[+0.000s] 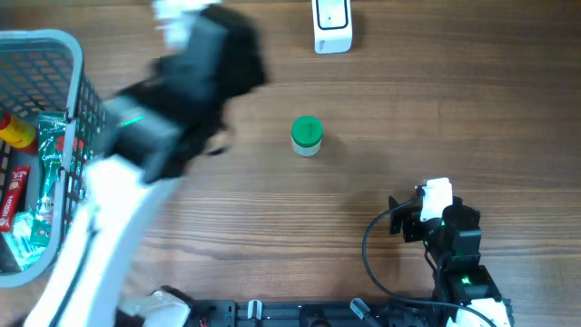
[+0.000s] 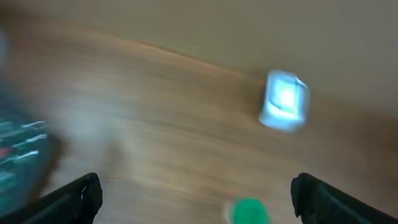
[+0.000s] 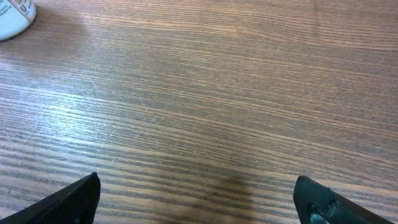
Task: Scan the item barcode
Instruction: 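Carry the green jar with the left gripper and set it on the table, then reach the left gripper into the basket and grasp the green 3M pouch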
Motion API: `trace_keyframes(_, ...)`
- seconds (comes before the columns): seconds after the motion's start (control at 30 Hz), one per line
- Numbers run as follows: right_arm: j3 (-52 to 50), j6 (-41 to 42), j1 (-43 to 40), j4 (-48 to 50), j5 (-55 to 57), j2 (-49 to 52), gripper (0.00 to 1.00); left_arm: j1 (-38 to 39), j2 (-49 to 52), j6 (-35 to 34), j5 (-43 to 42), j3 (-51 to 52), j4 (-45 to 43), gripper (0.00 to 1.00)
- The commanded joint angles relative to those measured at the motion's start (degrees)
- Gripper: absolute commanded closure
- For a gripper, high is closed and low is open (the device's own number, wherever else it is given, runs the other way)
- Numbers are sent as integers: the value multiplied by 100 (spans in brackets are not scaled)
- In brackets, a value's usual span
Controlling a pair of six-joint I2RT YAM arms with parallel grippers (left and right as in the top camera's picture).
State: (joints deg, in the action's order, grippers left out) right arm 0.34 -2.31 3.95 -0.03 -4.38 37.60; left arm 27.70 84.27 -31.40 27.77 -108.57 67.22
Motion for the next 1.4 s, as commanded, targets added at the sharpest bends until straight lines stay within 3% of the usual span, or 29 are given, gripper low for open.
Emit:
trace_keyframes(0.0, -4, -59, 22, 9, 57, -24, 0, -1510, -490, -957, 498, 24, 658, 0)
trace_keyframes(0.17, -4, -59, 22, 9, 57, -24, 0, -4360, -691, -964, -651, 39, 1174, 0)
trace_keyframes(0.33, -4, -59, 22, 9, 57, -24, 0, -6765, -118, 841, -3281, 79, 1285, 0)
trace_keyframes(0.47, -4, -61, 22, 9, 57, -24, 0, -7715, 684, 1453, -3556, 114, 1998, 0)
trace_keyframes(0.7, -4, -59, 22, 11, 57, -24, 0, -7825, 1200, 1665, -3475, 1263, 831, 0)
trace_keyframes(0.8, -4, -59, 22, 9, 57, -24, 0, -7825, 1320, 1733, -2710, 1906, 341, 0)
trace_keyframes(0.87, -4, -57, 22, 9, 59, -24, 0, -7825, 1333, 1753, -2715, 2192, -133, 0)
trace_keyframes(1.1, -4, -57, 22, 9, 57, -24, 0, -7825, 1338, 2225, -3211, 2774, -1519, 0)
trace_keyframes(1.23, -4, -59, 22, 9, 57, -24, 0, -7823, 1370, 2896, -4275, 2975, -1888, 0)
trace_keyframes(1.37, -4, -57, 22, 9, 57, -24, 0, -7823, 1609, 3274, -4385, 3145, -1950, 0)
